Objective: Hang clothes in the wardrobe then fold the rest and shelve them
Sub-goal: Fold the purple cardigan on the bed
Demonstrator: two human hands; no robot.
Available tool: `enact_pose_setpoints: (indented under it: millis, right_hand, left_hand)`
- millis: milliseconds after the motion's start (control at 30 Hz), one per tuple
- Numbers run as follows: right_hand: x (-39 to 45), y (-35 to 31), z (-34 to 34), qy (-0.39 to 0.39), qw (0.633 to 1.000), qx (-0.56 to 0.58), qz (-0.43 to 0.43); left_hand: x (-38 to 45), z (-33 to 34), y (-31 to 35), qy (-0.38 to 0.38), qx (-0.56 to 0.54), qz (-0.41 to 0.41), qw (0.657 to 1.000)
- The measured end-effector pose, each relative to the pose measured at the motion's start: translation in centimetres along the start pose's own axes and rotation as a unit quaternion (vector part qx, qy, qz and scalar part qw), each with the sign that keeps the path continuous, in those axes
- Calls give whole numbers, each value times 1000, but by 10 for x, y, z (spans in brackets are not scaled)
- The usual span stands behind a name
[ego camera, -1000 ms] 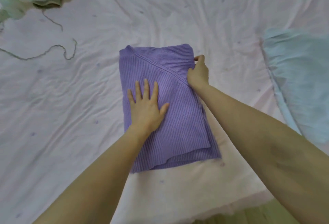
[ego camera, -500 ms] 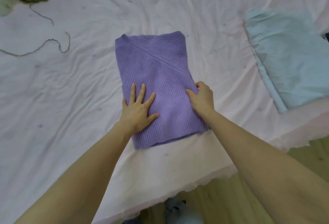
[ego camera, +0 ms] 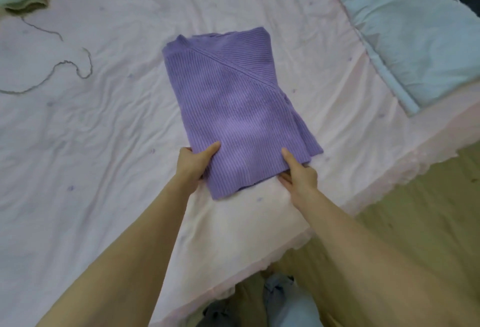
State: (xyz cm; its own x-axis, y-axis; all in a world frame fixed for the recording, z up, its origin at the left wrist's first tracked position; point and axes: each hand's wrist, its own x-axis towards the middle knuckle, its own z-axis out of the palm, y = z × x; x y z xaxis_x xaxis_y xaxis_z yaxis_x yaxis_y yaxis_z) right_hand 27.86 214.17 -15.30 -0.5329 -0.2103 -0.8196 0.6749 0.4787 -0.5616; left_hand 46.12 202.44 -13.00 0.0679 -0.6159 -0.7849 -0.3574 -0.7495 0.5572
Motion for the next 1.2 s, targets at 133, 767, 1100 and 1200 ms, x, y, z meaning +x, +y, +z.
enact_pose_setpoints:
  millis: [133,767,1100,1200]
  right_hand:
    - [-18,11,37,-67,995,68,-21]
    - [3,-44,-60,76,941,-290,-156]
    - [33,-32,-37,197,874,-392,-208]
    - [35,-32,-38,214,866,-399,-211]
  left_hand:
    - [-4,12,2,-5,69,3,998]
    - [-25,75,88,69,446,387,804]
    - [49,66,86,96,468,259,839]
    - [53,62,90,92,493,262,824]
